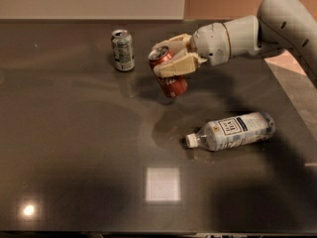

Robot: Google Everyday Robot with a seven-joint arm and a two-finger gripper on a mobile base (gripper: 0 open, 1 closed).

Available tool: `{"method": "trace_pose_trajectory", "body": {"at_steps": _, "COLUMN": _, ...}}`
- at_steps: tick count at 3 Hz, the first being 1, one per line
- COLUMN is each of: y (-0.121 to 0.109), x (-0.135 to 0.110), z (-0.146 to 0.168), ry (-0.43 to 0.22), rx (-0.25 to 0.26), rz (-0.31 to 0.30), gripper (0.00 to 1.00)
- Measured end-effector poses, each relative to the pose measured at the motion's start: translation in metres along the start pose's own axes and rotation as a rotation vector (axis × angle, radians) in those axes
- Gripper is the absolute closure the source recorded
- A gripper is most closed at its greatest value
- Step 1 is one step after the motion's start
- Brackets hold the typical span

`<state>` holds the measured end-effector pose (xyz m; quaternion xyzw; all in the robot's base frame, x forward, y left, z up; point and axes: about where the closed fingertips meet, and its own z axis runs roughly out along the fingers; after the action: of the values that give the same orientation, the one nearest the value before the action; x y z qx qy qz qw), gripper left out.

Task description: Place coke can upright

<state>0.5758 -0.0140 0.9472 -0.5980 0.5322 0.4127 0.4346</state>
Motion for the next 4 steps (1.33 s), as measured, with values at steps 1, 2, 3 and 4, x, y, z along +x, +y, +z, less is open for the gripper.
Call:
{"method": "trace_pose_trajectory", "body": {"at_steps": 1, "y": 0.001, "x": 0.0, "z": 0.006, "ry": -0.1, "rx": 0.009, "rz": 0.006, "gripper": 1.0}}
{"method": "trace_pose_trajectory", "body": {"at_steps": 2, "y": 0.001, "x": 0.001, "z": 0.011, "ry": -0.161, "rx": 0.012, "rz": 0.002, "gripper": 1.0}}
{"method": "trace_pose_trajectory", "body": {"at_steps": 3, "y": 0.001, "x": 0.004, "z": 0.018, "ry": -0.201, "rx": 0.008, "rz": -0.004, "gripper": 1.0}}
{"method": "trace_pose_trajectory", "body": {"at_steps": 4, "y": 0.002, "x": 0.009, "z": 0.025, "ry": -0.235, "rx": 0.008, "rz": -0.009, "gripper": 1.0}}
